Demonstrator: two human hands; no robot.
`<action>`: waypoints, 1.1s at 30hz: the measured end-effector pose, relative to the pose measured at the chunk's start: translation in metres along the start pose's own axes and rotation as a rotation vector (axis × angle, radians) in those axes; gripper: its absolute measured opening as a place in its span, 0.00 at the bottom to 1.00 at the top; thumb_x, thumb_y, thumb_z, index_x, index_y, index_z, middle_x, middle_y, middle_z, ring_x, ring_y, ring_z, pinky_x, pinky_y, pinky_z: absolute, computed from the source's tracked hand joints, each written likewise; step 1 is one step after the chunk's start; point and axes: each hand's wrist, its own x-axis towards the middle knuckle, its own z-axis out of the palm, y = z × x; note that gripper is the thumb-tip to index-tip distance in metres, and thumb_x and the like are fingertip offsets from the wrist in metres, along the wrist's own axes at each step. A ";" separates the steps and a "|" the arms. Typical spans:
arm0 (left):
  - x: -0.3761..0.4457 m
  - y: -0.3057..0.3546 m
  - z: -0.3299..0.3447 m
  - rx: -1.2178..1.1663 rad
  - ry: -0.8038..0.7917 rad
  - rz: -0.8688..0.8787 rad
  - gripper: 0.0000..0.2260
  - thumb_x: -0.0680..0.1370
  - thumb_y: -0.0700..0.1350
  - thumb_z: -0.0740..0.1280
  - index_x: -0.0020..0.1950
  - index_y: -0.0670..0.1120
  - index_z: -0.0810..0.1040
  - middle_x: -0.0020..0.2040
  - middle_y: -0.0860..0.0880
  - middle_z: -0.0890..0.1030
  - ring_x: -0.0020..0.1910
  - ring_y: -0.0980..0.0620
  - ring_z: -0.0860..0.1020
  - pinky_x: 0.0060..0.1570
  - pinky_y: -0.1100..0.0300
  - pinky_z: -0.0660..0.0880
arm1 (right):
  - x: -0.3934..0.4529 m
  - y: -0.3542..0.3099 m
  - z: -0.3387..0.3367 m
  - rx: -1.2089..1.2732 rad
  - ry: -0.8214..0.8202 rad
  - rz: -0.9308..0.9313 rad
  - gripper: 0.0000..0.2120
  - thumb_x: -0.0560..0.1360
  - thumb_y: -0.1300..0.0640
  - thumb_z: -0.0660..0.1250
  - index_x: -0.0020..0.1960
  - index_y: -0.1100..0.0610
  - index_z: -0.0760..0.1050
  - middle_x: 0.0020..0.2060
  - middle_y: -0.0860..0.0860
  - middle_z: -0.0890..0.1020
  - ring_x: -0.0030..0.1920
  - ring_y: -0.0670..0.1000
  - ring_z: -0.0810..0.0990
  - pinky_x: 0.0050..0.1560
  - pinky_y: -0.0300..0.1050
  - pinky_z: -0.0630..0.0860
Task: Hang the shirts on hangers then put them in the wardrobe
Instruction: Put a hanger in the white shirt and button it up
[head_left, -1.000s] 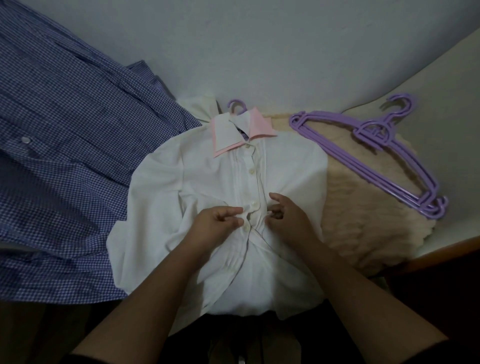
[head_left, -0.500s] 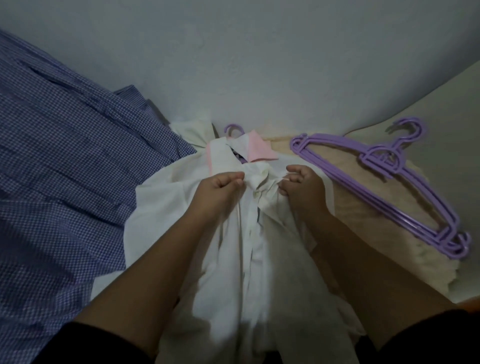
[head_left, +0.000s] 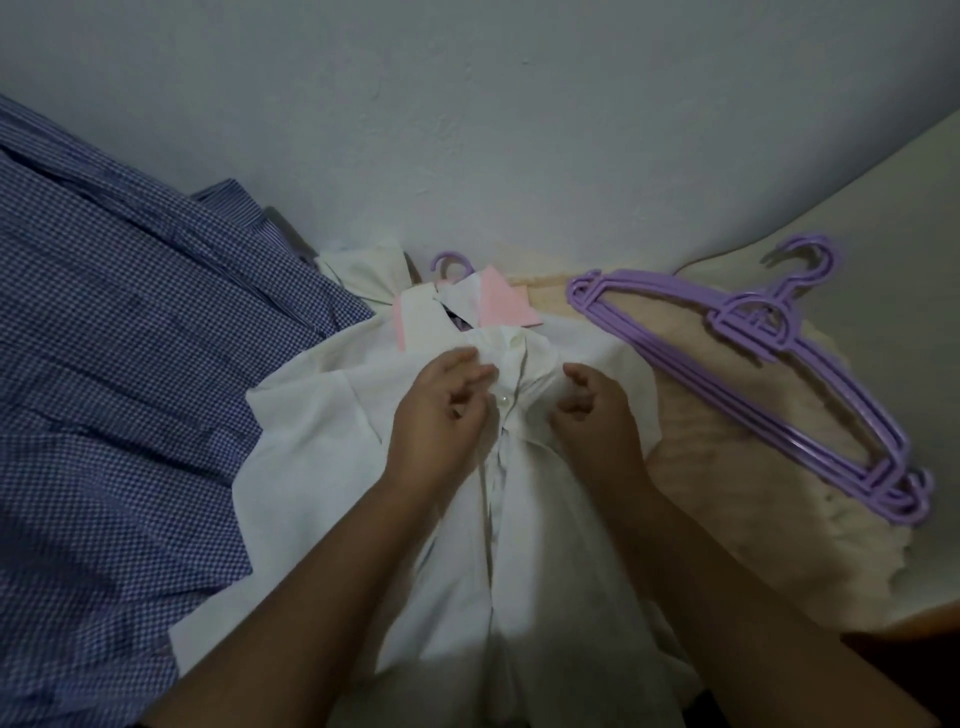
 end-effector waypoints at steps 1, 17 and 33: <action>-0.008 0.002 0.004 -0.002 0.004 0.003 0.11 0.77 0.38 0.68 0.57 0.49 0.82 0.55 0.58 0.77 0.48 0.63 0.78 0.51 0.75 0.72 | -0.008 0.000 -0.001 -0.019 -0.011 0.007 0.23 0.70 0.67 0.67 0.64 0.56 0.73 0.53 0.50 0.75 0.47 0.47 0.76 0.50 0.36 0.72; -0.061 -0.002 0.005 0.223 -0.167 -0.293 0.20 0.70 0.46 0.74 0.58 0.58 0.71 0.48 0.52 0.78 0.48 0.51 0.78 0.53 0.51 0.76 | -0.050 0.000 0.000 -0.067 -0.205 0.250 0.14 0.70 0.64 0.71 0.55 0.58 0.77 0.40 0.50 0.80 0.43 0.50 0.79 0.49 0.44 0.77; -0.059 -0.013 0.014 0.215 -0.187 -0.423 0.06 0.76 0.43 0.68 0.48 0.47 0.85 0.41 0.49 0.85 0.38 0.50 0.82 0.43 0.56 0.80 | -0.049 0.000 0.004 -0.255 -0.308 0.147 0.06 0.73 0.59 0.69 0.49 0.59 0.81 0.43 0.51 0.82 0.46 0.48 0.79 0.45 0.37 0.70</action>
